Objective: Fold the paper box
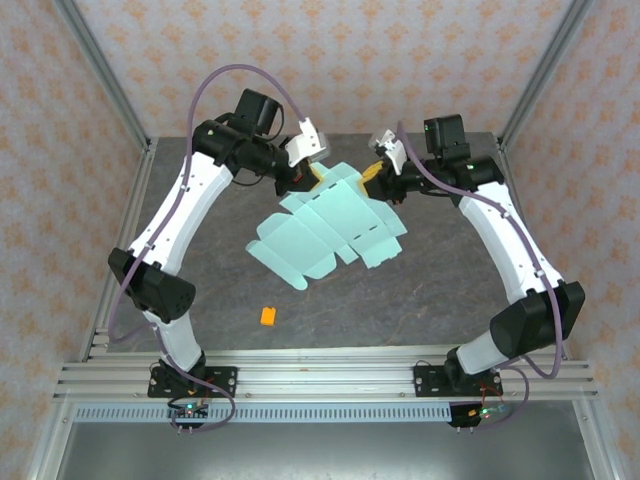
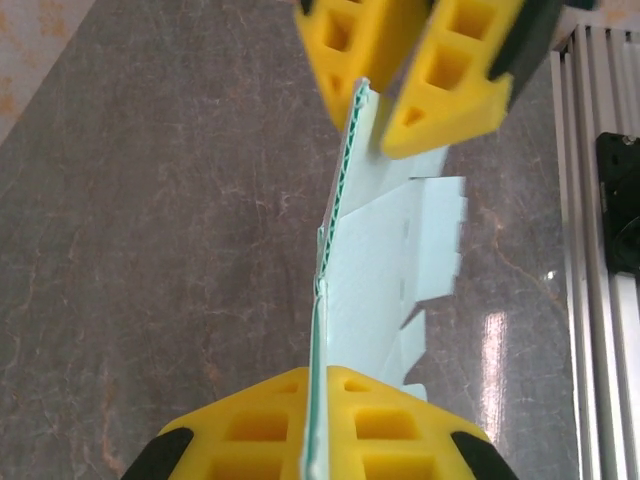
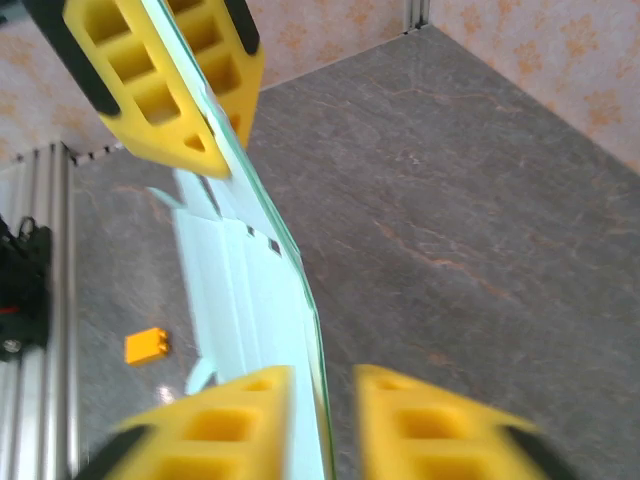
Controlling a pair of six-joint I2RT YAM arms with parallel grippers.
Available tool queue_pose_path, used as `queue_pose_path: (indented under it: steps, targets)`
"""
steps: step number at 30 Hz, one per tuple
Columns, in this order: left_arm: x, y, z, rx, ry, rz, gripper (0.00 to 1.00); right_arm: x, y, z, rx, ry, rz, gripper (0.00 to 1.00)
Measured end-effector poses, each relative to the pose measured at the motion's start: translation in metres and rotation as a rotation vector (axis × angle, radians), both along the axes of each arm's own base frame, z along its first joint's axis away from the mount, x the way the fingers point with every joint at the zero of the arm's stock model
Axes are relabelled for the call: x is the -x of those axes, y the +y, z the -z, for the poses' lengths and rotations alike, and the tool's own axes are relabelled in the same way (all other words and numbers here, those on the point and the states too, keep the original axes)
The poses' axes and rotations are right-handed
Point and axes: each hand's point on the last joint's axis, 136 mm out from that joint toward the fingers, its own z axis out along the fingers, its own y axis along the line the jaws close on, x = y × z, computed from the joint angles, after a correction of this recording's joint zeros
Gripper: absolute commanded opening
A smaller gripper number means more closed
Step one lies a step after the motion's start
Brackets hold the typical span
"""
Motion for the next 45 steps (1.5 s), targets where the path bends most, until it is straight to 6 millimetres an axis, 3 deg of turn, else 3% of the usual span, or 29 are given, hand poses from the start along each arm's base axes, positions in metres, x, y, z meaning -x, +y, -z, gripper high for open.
queue_pose_path:
  steps: [6,9,13,20,28,34,38,45]
  targets:
    - [0.014,0.028,-0.017,0.072,0.05,-0.073,0.0,0.013,-0.01,0.008,0.003,-0.064,0.043,0.55]
    - [0.025,0.037,-0.034,0.113,0.032,-0.079,0.0,0.021,-0.014,0.006,-0.008,-0.116,0.058,0.56]
    - [0.038,0.037,-0.05,0.155,0.018,-0.056,0.0,0.015,-0.016,-0.001,-0.014,-0.184,0.085,0.55]
    - [0.041,0.037,-0.05,0.164,0.022,-0.041,0.0,0.005,-0.019,-0.007,0.004,-0.272,0.089,0.55]
    - [0.041,0.037,-0.05,0.162,0.01,-0.03,0.0,0.008,-0.017,-0.014,0.025,-0.343,0.033,0.56]
    - [0.043,0.036,-0.051,0.173,0.008,-0.012,0.0,0.007,-0.002,-0.017,-0.013,-0.32,-0.067,0.46]
    - [0.042,0.035,-0.05,0.173,0.012,-0.012,0.0,0.008,0.006,-0.011,-0.015,-0.292,-0.113,0.31]
    - [0.04,0.035,-0.048,0.172,0.02,-0.013,0.0,0.016,0.015,-0.01,-0.019,-0.283,-0.155,0.16]
